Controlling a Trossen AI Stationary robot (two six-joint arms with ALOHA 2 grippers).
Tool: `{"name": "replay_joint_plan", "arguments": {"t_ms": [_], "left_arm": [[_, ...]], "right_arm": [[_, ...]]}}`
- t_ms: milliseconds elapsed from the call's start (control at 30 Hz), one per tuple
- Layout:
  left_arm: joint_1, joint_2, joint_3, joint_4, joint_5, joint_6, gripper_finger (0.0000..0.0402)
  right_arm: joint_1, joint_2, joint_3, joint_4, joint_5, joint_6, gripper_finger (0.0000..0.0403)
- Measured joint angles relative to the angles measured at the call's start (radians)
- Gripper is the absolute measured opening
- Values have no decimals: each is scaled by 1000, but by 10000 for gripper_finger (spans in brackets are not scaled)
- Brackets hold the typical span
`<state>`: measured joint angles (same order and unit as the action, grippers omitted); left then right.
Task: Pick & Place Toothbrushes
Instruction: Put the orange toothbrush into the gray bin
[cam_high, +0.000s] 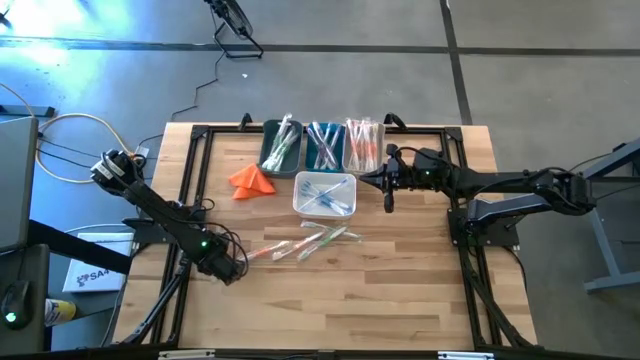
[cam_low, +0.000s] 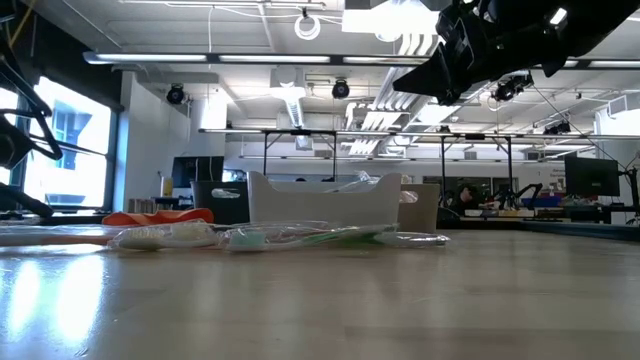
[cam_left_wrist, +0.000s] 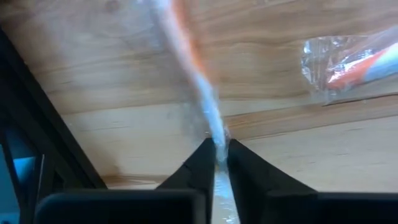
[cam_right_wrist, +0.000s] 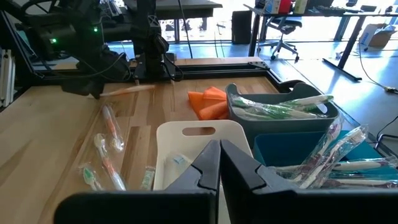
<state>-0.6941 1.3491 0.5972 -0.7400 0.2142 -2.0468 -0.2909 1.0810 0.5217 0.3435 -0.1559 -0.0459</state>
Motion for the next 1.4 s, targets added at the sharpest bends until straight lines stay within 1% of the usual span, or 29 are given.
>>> {"name": "replay_joint_plan", "arguments": {"t_ms": [67, 133, 300, 533, 633, 733, 800, 833, 967, 1100, 1233, 1400], "left_arm": [[0, 0, 0, -1, 0, 0, 18], [0, 0, 1, -4, 0, 0, 9], [0, 0, 1, -9, 0, 16, 17], [0, -10, 2, -37, -11, 53, 6], [12, -44, 21, -137, -27, 86, 4], [27, -100, 68, -257, -47, 115, 3], [40, -141, 98, -337, -93, 136, 3], [48, -160, 116, -351, -126, 145, 3], [72, -249, 173, -395, -274, 200, 2], [102, -312, 217, -397, -409, 274, 2], [142, -352, 253, -391, -532, 394, 2], [221, -365, 291, -386, -615, 577, 2]], "right_arm": [[0, 0, 0, 0, 0, 0, 3], [0, 0, 0, 0, 0, 0, 3], [0, 0, 0, 0, 0, 0, 3], [0, 0, 0, 0, 0, 0, 3], [0, 0, 0, 0, 0, 0, 4], [0, 0, 0, 0, 0, 0, 4], [0, 0, 0, 0, 0, 0, 3], [0, 0, 0, 0, 0, 0, 3], [0, 0, 0, 1, 0, 0, 4], [0, 0, 0, 1, 0, -1, 3], [0, 0, 0, 1, 0, 0, 4], [0, 0, 0, 0, 0, 0, 4]]}}
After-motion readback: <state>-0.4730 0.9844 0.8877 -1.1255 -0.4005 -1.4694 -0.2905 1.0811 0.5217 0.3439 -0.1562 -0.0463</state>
